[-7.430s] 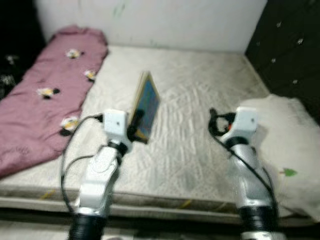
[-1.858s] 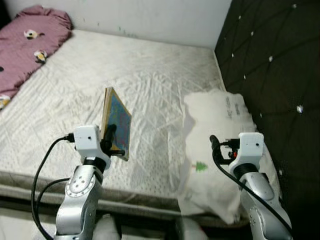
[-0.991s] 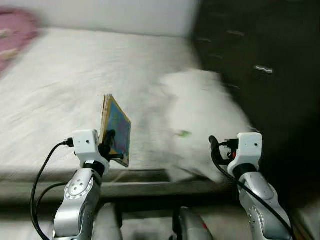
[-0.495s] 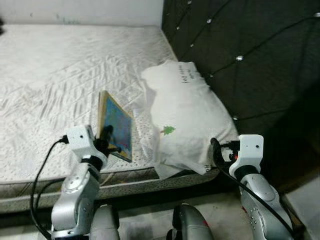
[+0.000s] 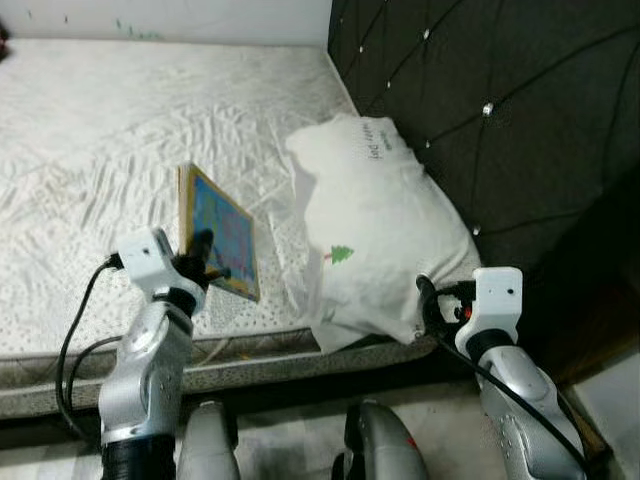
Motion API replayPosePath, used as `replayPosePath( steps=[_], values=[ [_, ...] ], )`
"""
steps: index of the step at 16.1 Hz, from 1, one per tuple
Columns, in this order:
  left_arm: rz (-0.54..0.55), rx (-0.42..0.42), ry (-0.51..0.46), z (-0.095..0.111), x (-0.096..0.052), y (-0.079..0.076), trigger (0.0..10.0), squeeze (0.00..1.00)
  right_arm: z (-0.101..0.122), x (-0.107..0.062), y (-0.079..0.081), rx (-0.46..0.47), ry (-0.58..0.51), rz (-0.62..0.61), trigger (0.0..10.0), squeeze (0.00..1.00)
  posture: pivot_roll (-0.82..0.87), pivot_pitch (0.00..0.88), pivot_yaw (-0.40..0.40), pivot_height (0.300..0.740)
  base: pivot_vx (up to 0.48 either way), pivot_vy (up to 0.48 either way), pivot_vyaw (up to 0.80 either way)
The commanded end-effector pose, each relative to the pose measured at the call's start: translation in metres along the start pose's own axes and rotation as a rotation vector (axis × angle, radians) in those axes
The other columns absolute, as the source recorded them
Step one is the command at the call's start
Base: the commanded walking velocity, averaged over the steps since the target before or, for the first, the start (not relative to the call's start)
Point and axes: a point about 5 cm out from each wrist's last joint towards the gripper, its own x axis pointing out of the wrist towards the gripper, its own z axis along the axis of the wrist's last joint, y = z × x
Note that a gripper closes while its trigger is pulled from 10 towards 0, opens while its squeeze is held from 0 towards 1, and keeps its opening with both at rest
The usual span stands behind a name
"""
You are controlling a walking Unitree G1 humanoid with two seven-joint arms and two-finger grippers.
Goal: Clean up the room
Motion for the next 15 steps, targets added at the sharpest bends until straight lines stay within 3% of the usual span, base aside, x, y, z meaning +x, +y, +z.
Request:
replayPosePath(
  steps=[1, 4, 15],
  values=[
    [-0.013, -0.020, -0.037, 0.007, 0.005, -0.002, 10.0, 0.00, 0.004, -0.001, -0.001, -0.004, -0.013, 0.000, 10.0, 0.00, -0.07, 0.043, -0.094, 0.595, 0.000, 0.000, 0.00],
    [0.002, -0.057, -0.061, 0.012, 0.015, -0.003, 10.0, 0.00, 0.004, 0.000, -0.001, -0.004, -0.013, 0.003, 10.0, 0.00, -0.07, 0.039, -0.096, 0.595, 0.000, 0.000, 0.00],
    [0.013, -0.062, -0.121, 0.015, 0.016, 0.002, 10.0, 0.00, 0.003, 0.003, 0.000, -0.003, -0.001, 0.024, 10.0, 0.00, -0.07, 0.040, -0.102, 0.595, 0.025, 0.000, 0.00]
  ],
)
